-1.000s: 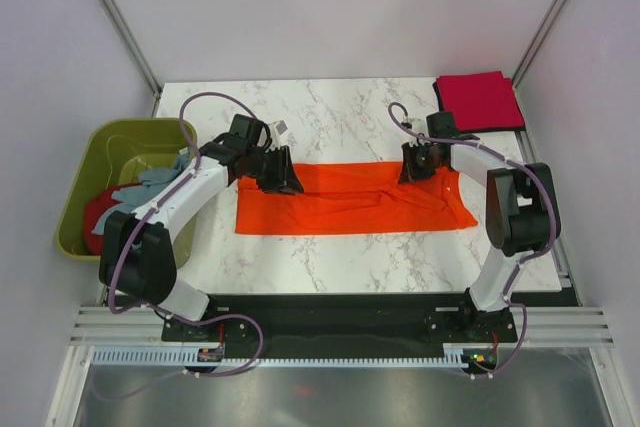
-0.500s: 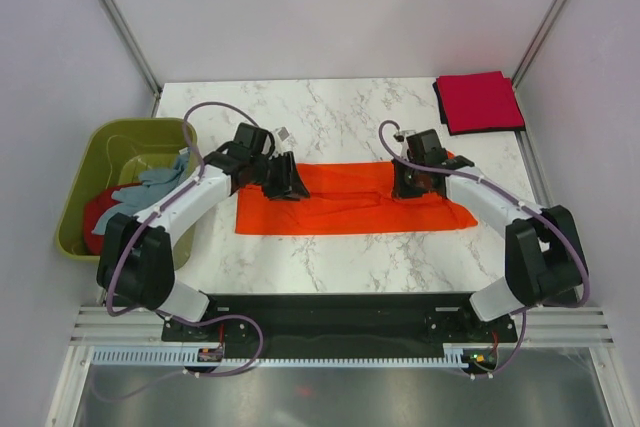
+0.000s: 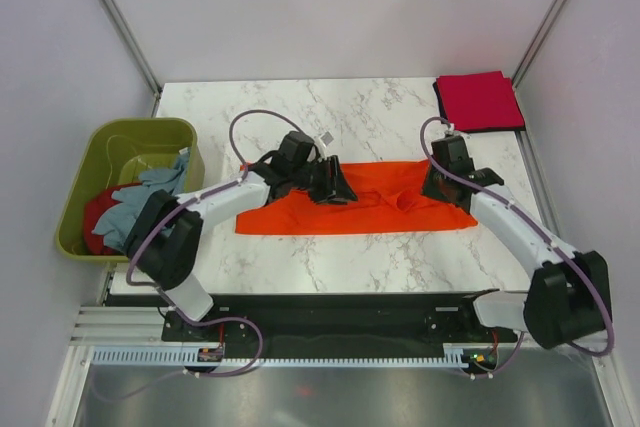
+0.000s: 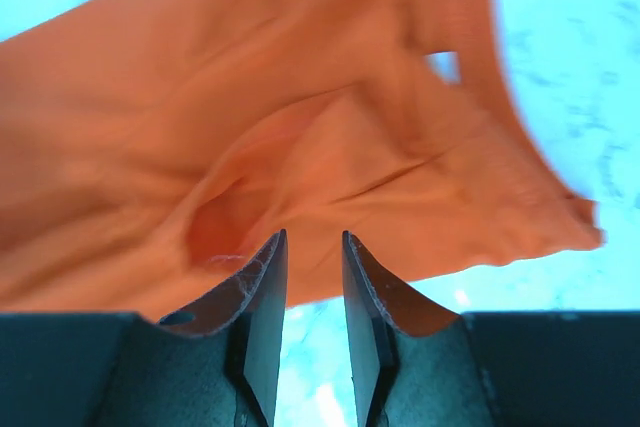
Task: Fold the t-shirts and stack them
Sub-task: Fold the tshirt
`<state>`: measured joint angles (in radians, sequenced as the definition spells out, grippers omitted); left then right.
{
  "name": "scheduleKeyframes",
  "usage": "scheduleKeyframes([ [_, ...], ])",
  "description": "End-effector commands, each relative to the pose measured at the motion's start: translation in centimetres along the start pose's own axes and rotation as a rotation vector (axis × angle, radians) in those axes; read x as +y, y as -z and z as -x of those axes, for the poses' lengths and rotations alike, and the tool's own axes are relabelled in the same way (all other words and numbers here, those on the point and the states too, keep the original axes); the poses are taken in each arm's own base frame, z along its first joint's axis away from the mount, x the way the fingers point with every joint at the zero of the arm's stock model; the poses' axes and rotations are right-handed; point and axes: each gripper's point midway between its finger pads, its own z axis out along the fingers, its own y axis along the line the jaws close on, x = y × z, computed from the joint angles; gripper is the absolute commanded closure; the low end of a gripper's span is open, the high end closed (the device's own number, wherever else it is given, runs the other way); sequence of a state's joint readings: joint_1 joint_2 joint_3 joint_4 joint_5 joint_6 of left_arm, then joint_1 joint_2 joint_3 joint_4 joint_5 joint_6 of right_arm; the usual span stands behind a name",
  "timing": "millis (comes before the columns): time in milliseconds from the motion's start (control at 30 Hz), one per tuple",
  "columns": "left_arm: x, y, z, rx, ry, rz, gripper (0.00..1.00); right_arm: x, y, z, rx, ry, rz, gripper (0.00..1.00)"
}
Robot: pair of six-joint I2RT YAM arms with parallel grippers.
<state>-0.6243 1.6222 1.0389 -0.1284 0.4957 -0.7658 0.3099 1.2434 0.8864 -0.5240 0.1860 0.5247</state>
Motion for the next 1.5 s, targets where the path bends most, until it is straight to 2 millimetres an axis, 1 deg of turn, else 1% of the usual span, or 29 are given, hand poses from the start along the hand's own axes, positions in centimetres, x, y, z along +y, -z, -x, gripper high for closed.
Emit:
scheduleKeyframes([
  [0,-3.8,-2.9,3.1,-0.081,0.039,-0.090,0.51,-5.1,-3.1,1.1,0.014,-0.151,-0.258,0.63],
  [33,-4.2,-3.5,3.3,-0.079,0.048,-0.095,0.51,-5.0,-3.1,2.5,0.009,-0.182,-0.267,0.63],
  [67,-4.3,-4.7,3.7,-0.068,0.082,-0.094,0.50,-5.1,-3.5,3.0,0.013,-0.220,-0.285,0.63],
  [100,-4.7,-5.4,3.5,-0.054,0.091,-0.101,0.50,-5.9,-4.4,3.0,0.037,-0.246,-0.319,0.62],
  [133,-4.7,-6.0,3.6,-0.052,0.103,-0.101,0.50,-5.8,-4.4,4.2,0.028,-0.267,-0.328,0.61],
  [167,-5.5,-6.4,4.2,-0.058,0.100,-0.115,0.50,-5.9,-4.7,4.5,0.030,-0.305,-0.350,0.61],
  [200,-5.0,-7.6,3.7,-0.037,0.119,-0.104,0.50,-6.5,-5.4,4.4,0.048,-0.314,-0.383,0.61],
  [233,-5.1,-8.2,3.7,-0.032,0.120,-0.103,0.50,-6.2,-5.5,5.1,0.044,-0.320,-0.384,0.61],
  [267,-6.0,-8.5,4.2,-0.040,0.109,-0.120,0.50,-6.1,-5.8,5.3,0.046,-0.329,-0.383,0.61],
  [300,-6.1,-9.2,3.7,-0.026,0.102,-0.120,0.50,-6.0,-6.5,5.1,0.061,-0.329,-0.386,0.60],
  [333,-5.7,-10.2,3.3,-0.008,0.104,-0.112,0.50,-5.7,-6.8,5.7,0.054,-0.330,-0.374,0.60],
  [400,-6.2,-11.0,3.2,0.005,0.101,-0.122,0.49,-5.6,-8.0,5.4,0.076,-0.321,-0.378,0.60],
  [433,-5.8,-11.7,3.2,0.012,0.106,-0.115,0.49,-5.4,-8.2,5.8,0.075,-0.324,-0.372,0.59],
  [533,-5.1,-12.7,2.7,0.028,0.120,-0.098,0.47,-5.0,-9.2,5.2,0.101,-0.323,-0.360,0.58],
  [633,-5.1,-13.2,2.8,0.031,0.119,-0.098,0.46,-4.8,-9.7,4.4,0.126,-0.328,-0.345,0.57],
  [767,-4.6,-14.4,2.0,0.057,0.118,-0.086,0.45,-5.3,-9.8,3.0,0.147,-0.328,-0.349,0.57],
  [800,-4.4,-14.6,1.5,0.070,0.123,-0.072,0.45,-5.4,-9.9,2.3,0.155,-0.325,-0.347,0.57],
  [933,-3.7,-15.2,0.8,0.090,0.123,-0.033,0.45,-5.5,-9.7,1.2,0.168,-0.325,-0.331,0.59],
  [1033,-3.6,-15.3,0.6,0.100,0.122,-0.028,0.50,-5.9,-9.3,0.5,0.168,-0.325,-0.337,0.61],
  [1100,-3.5,-15.3,0.5,0.104,0.116,-0.019,0.58,-6.0,-8.9,0.5,0.158,-0.318,-0.332,0.64],
  [1133,-3.5,-15.2,0.6,0.102,0.114,-0.014,0.61,-5.9,-8.8,0.6,0.154,-0.313,-0.328,0.69],
  [1167,-3.2,-15.0,0.2,0.115,0.110,0.008,0.68,-5.9,-8.6,0.8,0.145,-0.311,-0.322,0.72],
  [1233,-3.0,-14.7,0.4,0.105,0.101,0.035,0.75,-5.7,-8.4,1.1,0.141,-0.290,-0.305,0.74],
  [1267,-2.3,-14.3,0.0,0.117,0.098,0.074,0.78,-5.5,-8.0,1.3,0.135,-0.280,-0.291,0.73],
  [1333,-1.3,-13.8,0.2,0.093,0.086,0.132,0.78,-5.6,-7.5,1.1,0.140,-0.252,-0.279,0.70],
  [1367,-1.4,-13.1,0.5,0.078,0.065,0.146,0.78,-5.5,-6.9,1.5,0.122,-0.246,-0.266,0.69],
  [1400,-0.5,-12.7,0.4,0.071,0.063,0.193,0.78,-5.8,-6.7,0.9,0.130,-0.235,-0.265,0.69],
  [1433,-0.3,-12.3,0.4,0.066,0.047,0.209,0.77,-5.6,-6.1,0.9,0.127,-0.214,-0.245,0.68],
  [1467,0.4,-12.0,0.2,0.066,0.047,0.243,0.76,-5.9,-5.9,0.1,0.141,-0.201,-0.248,0.67],
])
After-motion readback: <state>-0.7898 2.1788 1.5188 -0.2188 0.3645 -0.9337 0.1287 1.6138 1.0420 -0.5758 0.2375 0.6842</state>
